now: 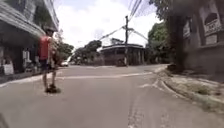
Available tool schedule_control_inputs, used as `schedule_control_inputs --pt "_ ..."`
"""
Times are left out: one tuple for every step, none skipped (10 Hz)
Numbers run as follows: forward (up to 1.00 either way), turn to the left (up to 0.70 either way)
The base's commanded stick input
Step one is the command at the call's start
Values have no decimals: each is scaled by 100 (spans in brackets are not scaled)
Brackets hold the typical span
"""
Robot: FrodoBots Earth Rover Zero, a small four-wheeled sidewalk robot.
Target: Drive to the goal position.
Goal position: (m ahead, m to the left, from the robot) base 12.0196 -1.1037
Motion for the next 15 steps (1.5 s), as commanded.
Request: schedule_control_inputs --pt "100 0" --pt "100 0" --pt "100 0" --pt "100 0" --pt "100 0" --pt "100 0" --pt "100 0" --pt "100 0" --pt "100 0" --pt "100 0" --pt "100 3" --pt "100 25" --pt "100 27" --pt "100 5" --pt "100 0"
